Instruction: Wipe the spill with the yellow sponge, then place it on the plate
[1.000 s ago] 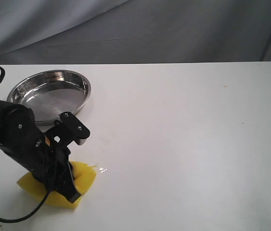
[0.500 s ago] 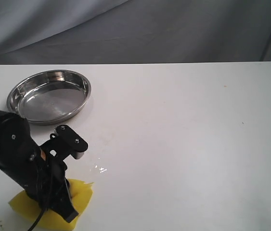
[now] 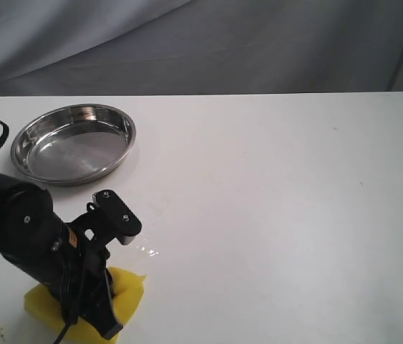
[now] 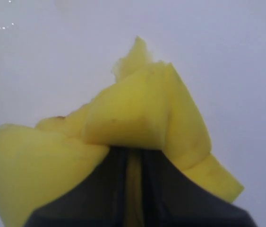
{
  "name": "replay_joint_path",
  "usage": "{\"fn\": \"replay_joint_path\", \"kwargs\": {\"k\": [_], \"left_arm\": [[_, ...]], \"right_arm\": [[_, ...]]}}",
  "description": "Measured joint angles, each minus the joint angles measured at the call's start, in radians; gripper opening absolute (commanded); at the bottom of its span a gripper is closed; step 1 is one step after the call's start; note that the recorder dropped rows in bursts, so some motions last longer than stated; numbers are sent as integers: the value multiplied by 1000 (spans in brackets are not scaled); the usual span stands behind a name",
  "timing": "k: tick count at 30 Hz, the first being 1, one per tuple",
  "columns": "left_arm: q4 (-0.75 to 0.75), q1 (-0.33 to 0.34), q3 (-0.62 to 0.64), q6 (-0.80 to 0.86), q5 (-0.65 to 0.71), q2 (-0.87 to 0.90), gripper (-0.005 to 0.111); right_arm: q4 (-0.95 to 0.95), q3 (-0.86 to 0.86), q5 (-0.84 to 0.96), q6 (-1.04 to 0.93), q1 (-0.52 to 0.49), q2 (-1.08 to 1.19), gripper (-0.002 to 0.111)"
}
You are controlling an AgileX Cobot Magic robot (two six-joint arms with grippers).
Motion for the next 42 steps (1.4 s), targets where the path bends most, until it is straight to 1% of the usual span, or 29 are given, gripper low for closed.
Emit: {"fn": "replay_joint_path", "kwargs": {"k": [6,10,27,37,39,42], "left_arm": [[-5,-6,6,0,-59,0,0],[-20,-11,10,0,-134,0,0],[-34,-11,12,-4,-527,15,0],[-35,-11,12,46,-778,15,0],[-39,-11,12,48,-815,15,0],[-43,-11,12,50,-822,15,0]], "right_arm": [[0,0,0,0,0,0,0],[0,0,0,0,0,0,0],[0,0,0,0,0,0,0],[0,0,0,0,0,0,0],[0,0,0,0,0,0,0],[0,0,0,0,0,0,0]]}}
